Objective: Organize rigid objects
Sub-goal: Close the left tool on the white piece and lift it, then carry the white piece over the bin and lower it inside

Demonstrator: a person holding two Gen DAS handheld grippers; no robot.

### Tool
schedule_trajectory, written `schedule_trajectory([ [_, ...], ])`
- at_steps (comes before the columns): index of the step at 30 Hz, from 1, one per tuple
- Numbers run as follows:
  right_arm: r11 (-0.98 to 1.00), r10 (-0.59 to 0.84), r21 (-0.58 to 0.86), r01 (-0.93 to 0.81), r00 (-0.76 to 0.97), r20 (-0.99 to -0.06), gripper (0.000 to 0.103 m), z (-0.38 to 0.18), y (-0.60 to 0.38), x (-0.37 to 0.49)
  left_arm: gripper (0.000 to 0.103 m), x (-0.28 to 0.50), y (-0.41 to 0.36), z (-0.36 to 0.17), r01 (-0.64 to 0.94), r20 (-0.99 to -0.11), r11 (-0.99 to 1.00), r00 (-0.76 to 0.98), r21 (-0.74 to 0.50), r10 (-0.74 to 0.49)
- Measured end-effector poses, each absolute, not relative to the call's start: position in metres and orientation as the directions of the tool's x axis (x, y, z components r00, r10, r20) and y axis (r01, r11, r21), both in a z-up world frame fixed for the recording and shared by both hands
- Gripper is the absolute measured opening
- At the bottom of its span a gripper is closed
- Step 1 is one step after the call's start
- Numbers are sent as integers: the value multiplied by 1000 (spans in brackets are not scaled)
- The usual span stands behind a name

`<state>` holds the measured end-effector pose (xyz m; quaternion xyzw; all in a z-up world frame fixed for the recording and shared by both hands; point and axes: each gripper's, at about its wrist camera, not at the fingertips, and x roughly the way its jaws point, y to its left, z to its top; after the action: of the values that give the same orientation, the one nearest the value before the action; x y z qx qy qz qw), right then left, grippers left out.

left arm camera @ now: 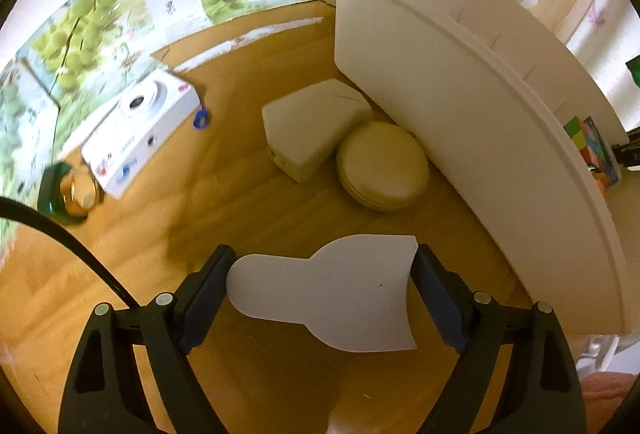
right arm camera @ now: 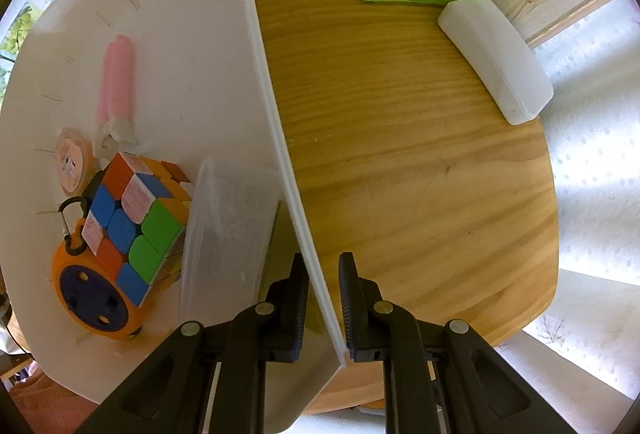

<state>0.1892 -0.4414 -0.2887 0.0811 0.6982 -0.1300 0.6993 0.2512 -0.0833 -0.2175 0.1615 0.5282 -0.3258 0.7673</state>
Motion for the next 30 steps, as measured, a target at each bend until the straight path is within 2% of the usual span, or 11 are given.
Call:
schedule_trajectory([
  [20, 982, -5, -1, 190, 19, -1000, 16, -283, -438, 181, 87, 175, -71, -181, 430, -900, 891, 315, -148, -302],
  [30, 997, 28, 29, 71, 19, -999, 15, -284, -432, 176, 87, 138, -91, -147, 393, -876, 912, 391, -119, -283],
])
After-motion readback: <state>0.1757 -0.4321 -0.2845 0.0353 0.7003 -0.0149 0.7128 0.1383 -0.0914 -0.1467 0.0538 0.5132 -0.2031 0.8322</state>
